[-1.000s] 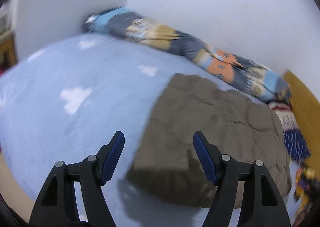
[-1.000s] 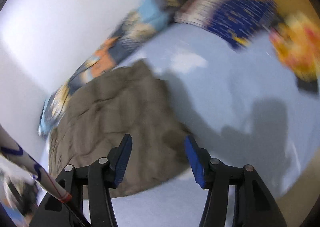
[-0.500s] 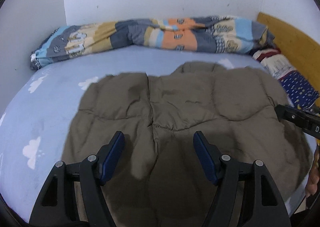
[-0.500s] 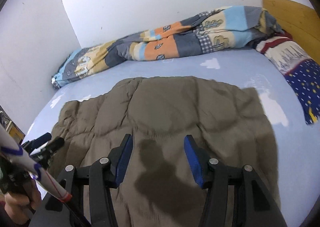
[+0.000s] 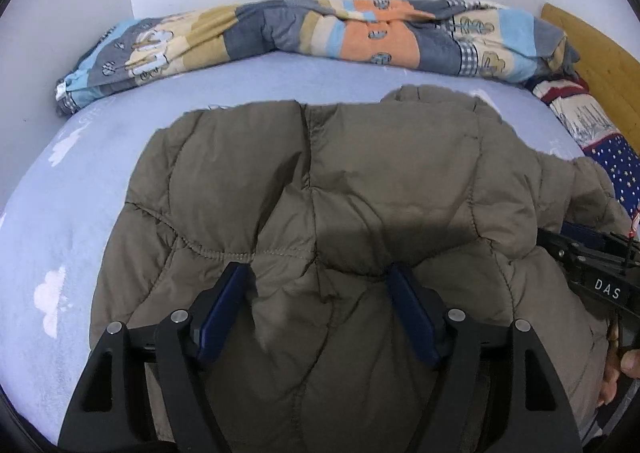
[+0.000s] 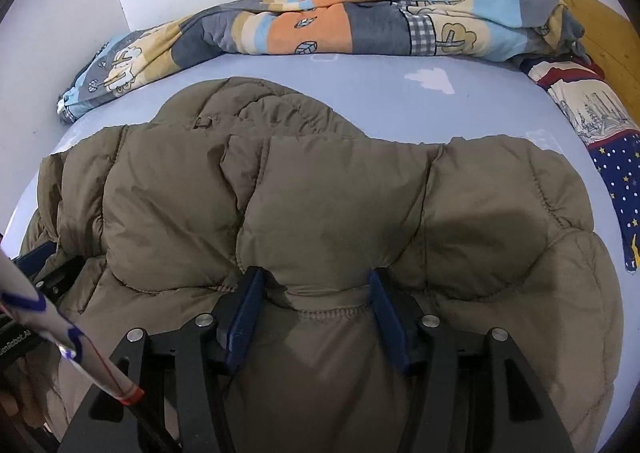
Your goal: Fold large clothes
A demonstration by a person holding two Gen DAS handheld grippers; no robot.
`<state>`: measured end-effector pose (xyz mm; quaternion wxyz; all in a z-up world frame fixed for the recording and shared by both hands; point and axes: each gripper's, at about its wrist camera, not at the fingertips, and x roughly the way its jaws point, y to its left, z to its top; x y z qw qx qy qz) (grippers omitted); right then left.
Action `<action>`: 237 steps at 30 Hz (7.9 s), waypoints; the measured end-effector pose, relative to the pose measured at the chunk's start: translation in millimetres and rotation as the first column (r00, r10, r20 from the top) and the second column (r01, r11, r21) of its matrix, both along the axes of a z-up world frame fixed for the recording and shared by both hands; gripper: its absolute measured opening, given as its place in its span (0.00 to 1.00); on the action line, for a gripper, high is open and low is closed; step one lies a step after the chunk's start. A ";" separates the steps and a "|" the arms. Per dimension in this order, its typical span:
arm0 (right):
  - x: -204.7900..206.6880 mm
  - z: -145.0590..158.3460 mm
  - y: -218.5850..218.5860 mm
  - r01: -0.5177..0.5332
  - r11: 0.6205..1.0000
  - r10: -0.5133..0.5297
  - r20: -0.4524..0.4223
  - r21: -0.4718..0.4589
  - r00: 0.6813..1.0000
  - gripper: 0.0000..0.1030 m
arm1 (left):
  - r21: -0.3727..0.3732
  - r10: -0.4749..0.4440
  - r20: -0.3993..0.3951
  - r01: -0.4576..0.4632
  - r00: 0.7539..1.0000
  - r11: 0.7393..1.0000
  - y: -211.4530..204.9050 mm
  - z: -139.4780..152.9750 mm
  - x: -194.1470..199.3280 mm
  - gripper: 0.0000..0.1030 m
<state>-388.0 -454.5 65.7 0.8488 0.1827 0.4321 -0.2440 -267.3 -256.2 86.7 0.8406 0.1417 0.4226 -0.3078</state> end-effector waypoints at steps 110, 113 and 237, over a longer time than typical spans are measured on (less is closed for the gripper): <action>-134.9 -6.4 44.1 0.081 0.988 -0.084 0.013 0.129 0.996 0.45 | 0.006 0.003 0.006 -0.003 1.000 1.000 48.6 -12.0 -91.0 0.77; -139.6 -3.0 43.8 0.087 0.988 -0.092 0.032 0.127 0.995 0.45 | -0.015 0.009 0.029 -0.009 1.000 1.000 55.7 -4.7 -94.8 0.77; -229.7 144.2 268.6 0.143 0.937 -0.065 0.242 -0.317 0.968 0.94 | 0.002 0.130 0.245 -0.135 0.961 0.991 189.4 132.0 -231.1 0.94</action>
